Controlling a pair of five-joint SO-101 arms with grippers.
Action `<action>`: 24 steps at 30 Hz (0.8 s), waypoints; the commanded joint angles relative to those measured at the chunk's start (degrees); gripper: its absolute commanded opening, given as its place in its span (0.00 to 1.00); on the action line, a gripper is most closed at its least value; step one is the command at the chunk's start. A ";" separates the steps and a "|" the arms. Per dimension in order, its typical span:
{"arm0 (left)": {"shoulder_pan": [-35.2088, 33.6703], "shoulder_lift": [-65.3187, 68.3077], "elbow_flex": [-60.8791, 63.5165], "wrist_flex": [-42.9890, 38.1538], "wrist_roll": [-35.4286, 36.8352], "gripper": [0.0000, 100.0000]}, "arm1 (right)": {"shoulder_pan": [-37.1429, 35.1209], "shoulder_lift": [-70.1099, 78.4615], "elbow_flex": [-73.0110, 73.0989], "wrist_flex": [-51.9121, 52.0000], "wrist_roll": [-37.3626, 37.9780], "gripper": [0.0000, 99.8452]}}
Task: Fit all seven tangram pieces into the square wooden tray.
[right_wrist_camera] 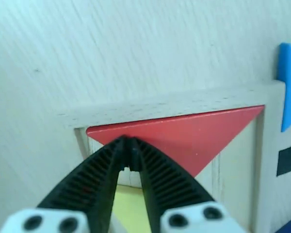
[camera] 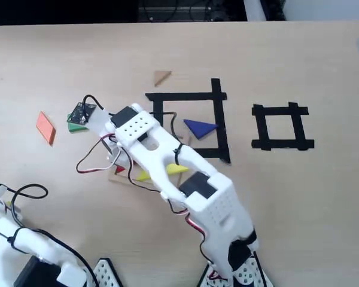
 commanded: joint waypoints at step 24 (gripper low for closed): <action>0.57 -0.97 -0.22 -0.70 -0.44 0.20 | 9.14 -19.47 14.81 7.38 -0.97 0.01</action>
